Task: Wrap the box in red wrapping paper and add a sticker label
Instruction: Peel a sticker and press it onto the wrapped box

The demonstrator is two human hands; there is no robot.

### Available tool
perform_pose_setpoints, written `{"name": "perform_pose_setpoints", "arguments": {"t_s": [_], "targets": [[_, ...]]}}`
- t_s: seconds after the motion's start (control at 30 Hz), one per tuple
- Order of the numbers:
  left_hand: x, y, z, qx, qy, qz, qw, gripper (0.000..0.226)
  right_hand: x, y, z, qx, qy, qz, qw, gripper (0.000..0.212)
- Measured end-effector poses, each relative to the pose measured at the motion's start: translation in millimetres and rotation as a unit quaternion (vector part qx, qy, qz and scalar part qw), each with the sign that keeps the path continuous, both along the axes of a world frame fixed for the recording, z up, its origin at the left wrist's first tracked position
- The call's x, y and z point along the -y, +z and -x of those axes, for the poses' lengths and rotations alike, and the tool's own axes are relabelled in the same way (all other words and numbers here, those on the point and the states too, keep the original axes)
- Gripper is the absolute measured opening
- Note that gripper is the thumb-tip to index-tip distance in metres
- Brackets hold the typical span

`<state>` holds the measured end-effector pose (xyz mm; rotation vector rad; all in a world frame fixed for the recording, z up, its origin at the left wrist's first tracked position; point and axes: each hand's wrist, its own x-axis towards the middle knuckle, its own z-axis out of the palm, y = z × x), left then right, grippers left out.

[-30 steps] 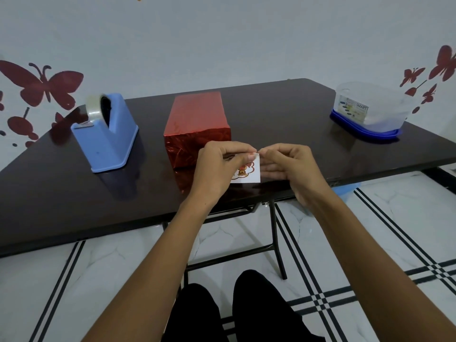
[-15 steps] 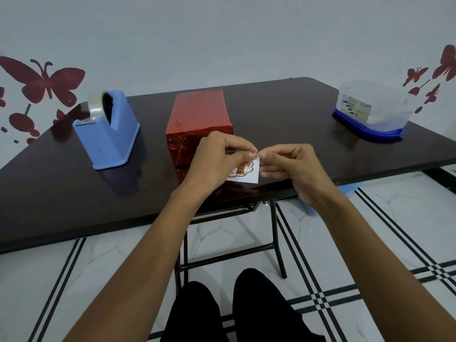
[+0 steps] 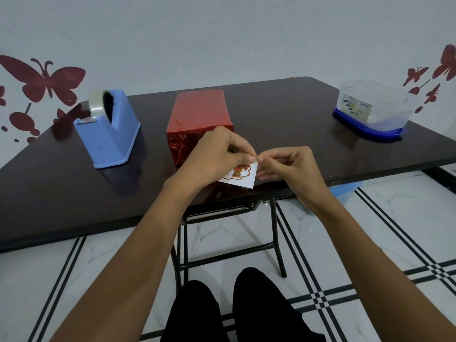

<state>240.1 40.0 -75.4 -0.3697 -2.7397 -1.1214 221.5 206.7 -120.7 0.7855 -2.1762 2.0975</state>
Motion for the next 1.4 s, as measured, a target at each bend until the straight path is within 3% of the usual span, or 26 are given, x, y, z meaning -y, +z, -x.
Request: {"name": "perform_pose_setpoints", "arguments": {"t_s": [0.67, 0.73, 0.83, 0.9, 1.13, 1.4], "targets": [[0, 0, -1, -0.009, -0.024, -0.029, 0.999, 0.01, 2, -1, -1, -0.013, -0.032, 0.006, 0.999, 0.019], [-2, -6, 1, -0.064, 0.012, -0.033, 0.997, 0.009, 3, -2, -1, -0.011, -0.035, 0.027, 0.999, 0.018], [-10, -19, -2, -0.244, 0.132, 0.025, 0.961, 0.013, 6, -3, -1, -0.005, -0.053, 0.075, 0.996, 0.017], [-18, -25, -9, -0.277, 0.159, 0.016, 0.947, 0.007, 8, -4, -1, -0.015, -0.07, 0.085, 0.994, 0.016], [-36, -37, -21, -0.166, 0.119, -0.228, 0.952, 0.012, 12, -11, -2, -0.071, -0.115, 0.06, 0.989, 0.015], [-41, -40, -22, -0.146, 0.171, -0.254, 0.941, 0.009, 16, -19, -3, -0.16, -0.153, -0.007, 0.975, 0.02]]}}
